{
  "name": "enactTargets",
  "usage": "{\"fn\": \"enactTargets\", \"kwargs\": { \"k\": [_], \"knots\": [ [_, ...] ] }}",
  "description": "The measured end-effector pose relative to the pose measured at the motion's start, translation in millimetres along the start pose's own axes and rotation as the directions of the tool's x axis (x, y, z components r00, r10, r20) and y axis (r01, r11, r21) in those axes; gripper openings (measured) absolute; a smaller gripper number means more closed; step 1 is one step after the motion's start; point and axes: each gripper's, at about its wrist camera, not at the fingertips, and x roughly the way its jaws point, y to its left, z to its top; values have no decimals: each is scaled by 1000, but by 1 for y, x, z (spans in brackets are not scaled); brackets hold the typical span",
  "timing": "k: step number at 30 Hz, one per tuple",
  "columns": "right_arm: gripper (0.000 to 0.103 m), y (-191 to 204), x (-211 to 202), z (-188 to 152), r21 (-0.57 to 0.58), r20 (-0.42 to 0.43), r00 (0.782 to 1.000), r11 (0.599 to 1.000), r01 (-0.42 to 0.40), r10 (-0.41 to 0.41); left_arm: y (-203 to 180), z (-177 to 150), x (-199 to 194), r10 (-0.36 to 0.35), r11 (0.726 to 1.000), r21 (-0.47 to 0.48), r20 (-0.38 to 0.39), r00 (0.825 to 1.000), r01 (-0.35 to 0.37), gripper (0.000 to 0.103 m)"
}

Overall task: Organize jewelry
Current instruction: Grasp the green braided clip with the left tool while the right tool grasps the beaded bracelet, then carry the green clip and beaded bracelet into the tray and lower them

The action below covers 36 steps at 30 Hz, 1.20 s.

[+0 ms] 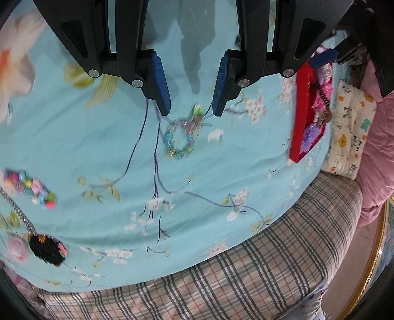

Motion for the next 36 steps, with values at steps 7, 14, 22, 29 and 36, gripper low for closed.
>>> {"fn": "enactTargets", "kwargs": {
  "k": [7,14,22,29,36],
  "knots": [
    [38,-5,23,16,-38,-18,999,998,44,-45,-14,13,43,-10,999,45,-78,997,13,67],
    [16,3,42,18,-113,-29,995,989,93,-96,-18,18,78,34,998,55,-135,990,-27,65],
    [7,3,29,12,-87,-29,998,995,56,-59,-9,24,68,2,1000,22,-97,995,0,14],
    [7,15,7,1,-76,-20,1000,997,-12,11,8,25,30,-33,999,-30,-21,999,32,13],
    [7,42,-14,-4,-99,2,998,993,-66,66,21,22,-1,-28,997,-70,35,999,30,13]
  ]
}}
